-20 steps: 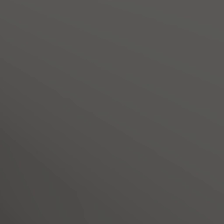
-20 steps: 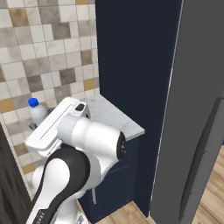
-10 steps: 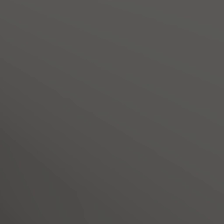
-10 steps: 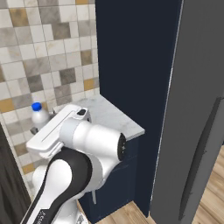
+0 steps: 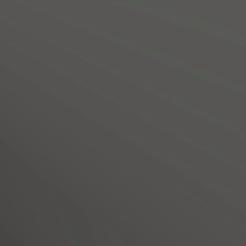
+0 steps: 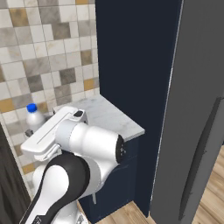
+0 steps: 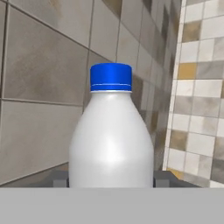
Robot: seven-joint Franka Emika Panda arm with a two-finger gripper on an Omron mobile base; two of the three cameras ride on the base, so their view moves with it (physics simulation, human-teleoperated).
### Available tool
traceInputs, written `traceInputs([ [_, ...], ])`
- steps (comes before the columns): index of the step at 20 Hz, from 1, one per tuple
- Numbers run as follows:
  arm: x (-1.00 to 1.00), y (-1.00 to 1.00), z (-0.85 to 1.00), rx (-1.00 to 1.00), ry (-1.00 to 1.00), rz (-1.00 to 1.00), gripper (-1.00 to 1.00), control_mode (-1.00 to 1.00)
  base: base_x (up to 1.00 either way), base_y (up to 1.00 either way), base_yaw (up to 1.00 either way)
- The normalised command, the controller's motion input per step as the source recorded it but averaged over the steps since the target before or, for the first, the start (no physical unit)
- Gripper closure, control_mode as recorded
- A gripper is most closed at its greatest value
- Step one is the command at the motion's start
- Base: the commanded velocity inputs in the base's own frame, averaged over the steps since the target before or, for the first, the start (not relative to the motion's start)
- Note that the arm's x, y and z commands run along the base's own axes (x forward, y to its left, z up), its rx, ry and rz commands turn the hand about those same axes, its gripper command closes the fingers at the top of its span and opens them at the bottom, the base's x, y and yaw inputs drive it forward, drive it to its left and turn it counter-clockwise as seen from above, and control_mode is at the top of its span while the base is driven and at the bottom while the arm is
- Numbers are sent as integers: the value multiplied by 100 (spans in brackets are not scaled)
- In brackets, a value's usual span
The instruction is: Take the bottled waters from the counter and place them in the freezer to freeze. Close the freezer door after placing the bottles.
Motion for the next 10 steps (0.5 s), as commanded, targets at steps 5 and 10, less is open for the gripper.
traceInputs([
  [5,0,3,-2,1,0,0,100,-100,0,0,0],
  [10,0,0,0,0,0,0,100,-100,0,0,0],
])
